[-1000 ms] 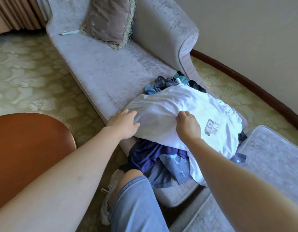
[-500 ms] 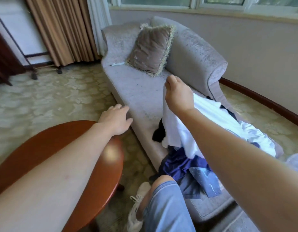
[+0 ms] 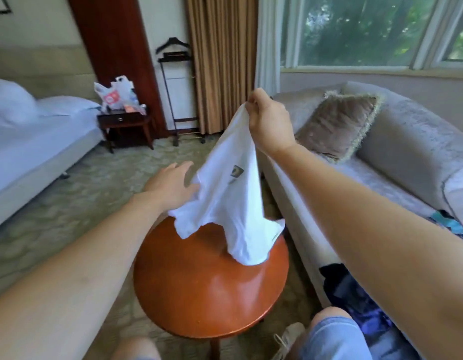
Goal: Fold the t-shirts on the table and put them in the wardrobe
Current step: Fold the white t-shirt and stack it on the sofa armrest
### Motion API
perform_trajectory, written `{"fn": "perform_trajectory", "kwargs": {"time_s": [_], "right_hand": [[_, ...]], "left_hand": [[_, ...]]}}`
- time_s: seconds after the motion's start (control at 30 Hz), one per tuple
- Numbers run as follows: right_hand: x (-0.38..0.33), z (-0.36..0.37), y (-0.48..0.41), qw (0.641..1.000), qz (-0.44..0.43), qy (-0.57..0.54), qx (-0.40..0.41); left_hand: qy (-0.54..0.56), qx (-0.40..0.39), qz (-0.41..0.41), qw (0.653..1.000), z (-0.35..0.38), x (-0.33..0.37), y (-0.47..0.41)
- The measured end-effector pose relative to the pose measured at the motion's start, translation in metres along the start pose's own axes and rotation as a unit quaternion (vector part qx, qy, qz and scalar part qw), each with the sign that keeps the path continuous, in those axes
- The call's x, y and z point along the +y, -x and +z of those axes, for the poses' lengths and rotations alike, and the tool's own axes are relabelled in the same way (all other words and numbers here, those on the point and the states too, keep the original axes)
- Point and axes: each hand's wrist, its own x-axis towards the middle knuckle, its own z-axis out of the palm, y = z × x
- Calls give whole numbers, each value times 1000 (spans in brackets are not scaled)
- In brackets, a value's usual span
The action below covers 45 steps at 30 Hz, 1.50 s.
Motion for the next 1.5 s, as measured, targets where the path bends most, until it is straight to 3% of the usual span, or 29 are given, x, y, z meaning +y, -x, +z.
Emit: {"fn": "perform_trajectory", "kwargs": {"time_s": [0.23,0.4,0.53,0.7,0.8,0.93,1.13,1.27,1.37,1.5], "right_hand": [[4,79,22,984,89,-125,-94],[43,137,57,945,241,-172,-141],[67,187,117,918,255,-66,-297],[79,234,199,840,222,18,-495],[85,250,228,810,197,51,-549],[100,253,245,853,142,87,-494],[123,233,233,879,141,42,-453],[129,216,217,893,121,62,-429],[131,205,200,899,132,93,-408],[130,199,178,930,224,94,-276]], "left_hand": [[58,-30,-18,998,25,-59,17],[77,-94,-33,992,90,-66,11],[163,-126,-57,977,143,-75,1],[94,-242,-75,963,196,-110,-4],[34,-265,-53,962,216,-125,-2],[32,-181,-14,983,222,-133,-1],[157,-115,-112,974,206,-148,-15],[276,-87,-204,935,185,-147,-26],[342,-95,-213,910,169,-138,-28],[457,-105,-223,854,153,-113,-31]]}}
